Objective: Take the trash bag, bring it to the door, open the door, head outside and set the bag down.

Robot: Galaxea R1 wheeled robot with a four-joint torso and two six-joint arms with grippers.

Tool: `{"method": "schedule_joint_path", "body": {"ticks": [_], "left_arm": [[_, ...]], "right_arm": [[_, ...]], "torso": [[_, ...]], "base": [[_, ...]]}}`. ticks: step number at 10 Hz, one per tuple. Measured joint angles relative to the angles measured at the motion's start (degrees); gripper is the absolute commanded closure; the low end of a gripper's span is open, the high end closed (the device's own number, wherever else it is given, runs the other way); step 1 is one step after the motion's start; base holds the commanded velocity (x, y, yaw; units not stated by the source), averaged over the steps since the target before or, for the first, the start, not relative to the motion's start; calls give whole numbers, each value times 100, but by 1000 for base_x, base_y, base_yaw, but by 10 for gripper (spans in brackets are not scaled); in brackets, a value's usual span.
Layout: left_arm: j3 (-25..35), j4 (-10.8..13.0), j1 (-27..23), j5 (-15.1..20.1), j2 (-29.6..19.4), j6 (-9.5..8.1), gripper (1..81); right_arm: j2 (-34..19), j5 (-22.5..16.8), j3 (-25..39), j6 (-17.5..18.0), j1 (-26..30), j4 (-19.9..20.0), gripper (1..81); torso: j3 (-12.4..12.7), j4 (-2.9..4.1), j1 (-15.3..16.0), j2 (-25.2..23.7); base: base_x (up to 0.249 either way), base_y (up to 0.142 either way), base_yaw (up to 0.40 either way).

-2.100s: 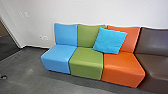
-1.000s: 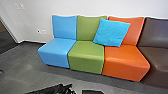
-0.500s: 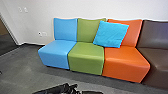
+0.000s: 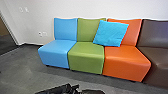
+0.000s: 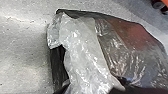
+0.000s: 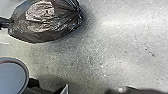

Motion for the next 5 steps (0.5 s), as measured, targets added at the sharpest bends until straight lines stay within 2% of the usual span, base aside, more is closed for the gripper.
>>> {"method": "schedule_joint_path", "body": {"ticks": [3,5], "left_arm": [[-11,9,-140,-133,39,5,10],[-37,9,-319,-193,55,13,10]], "right_arm": [[63,9,-20,0,0,0,10],[135,23,-60,0,-2,2,10]], "torso": [[-44,0,83,-53],[-325,0,88,-55]], "base": [[0,0,0],[0,0,0]]}}
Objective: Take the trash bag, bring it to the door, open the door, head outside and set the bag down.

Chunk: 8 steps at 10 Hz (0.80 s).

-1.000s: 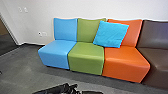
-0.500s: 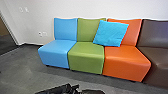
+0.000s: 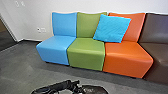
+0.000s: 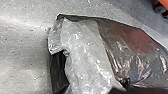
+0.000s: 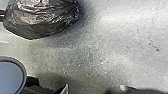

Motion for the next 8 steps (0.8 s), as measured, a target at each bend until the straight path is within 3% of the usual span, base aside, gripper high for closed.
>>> {"method": "schedule_joint_path", "body": {"ticks": [3,6,8], "left_arm": [[-167,0,61,-199,160,50,10],[-435,-2,74,-623,356,77,10],[-501,-4,297,-1271,444,90,10]], "right_arm": [[91,24,-48,0,2,1,10],[98,52,-83,0,20,6,10],[111,55,-83,-2,4,6,10]], "torso": [[-455,0,6,2],[-501,0,9,2],[-503,0,9,2]], "base": [[0,0,0],[0,0,0],[0,0,0]]}}
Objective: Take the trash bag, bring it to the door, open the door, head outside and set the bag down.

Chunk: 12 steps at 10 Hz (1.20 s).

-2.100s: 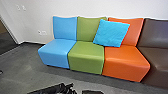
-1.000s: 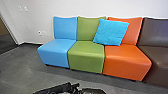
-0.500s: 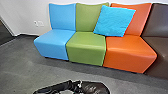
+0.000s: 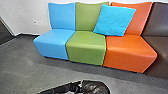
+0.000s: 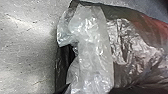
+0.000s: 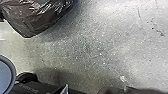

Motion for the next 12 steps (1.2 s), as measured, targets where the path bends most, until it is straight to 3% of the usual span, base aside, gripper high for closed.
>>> {"method": "schedule_joint_path", "body": {"ticks": [3,5,10,11,12], "left_arm": [[2,-54,317,-926,157,-44,10],[-2,-71,323,-1218,279,-88,10],[-13,-79,362,-1336,267,-94,10],[-9,-79,375,-1336,265,-93,811],[-9,-63,382,-1342,265,6,811]], "right_arm": [[101,13,-4,2,0,0,10],[134,13,-28,2,-1,0,10],[132,13,-91,0,-33,0,10],[132,13,-91,2,-33,0,10],[134,16,-102,2,-33,0,10]], "torso": [[0,2,0,0],[0,2,0,0],[-2,2,0,0],[-2,2,0,0],[-2,2,0,0]], "base": [[0,0,0],[0,0,0],[0,0,0],[0,0,0],[0,0,0]]}}
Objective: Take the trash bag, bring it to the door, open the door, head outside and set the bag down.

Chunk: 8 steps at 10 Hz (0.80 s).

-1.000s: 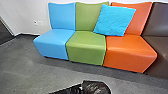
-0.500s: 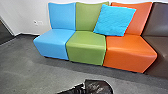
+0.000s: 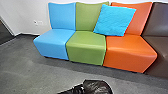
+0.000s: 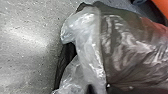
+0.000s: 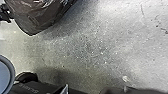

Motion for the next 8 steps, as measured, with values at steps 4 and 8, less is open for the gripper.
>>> {"method": "schedule_joint_path", "body": {"ticks": [4,8], "left_arm": [[0,-18,0,30,-2,-89,811],[-39,-18,250,0,-79,-89,811]], "right_arm": [[15,0,-28,0,0,0,10],[67,0,-28,0,0,0,10]], "torso": [[0,0,0,0],[0,0,0,0]], "base": [[0,0,0],[0,0,0]]}}
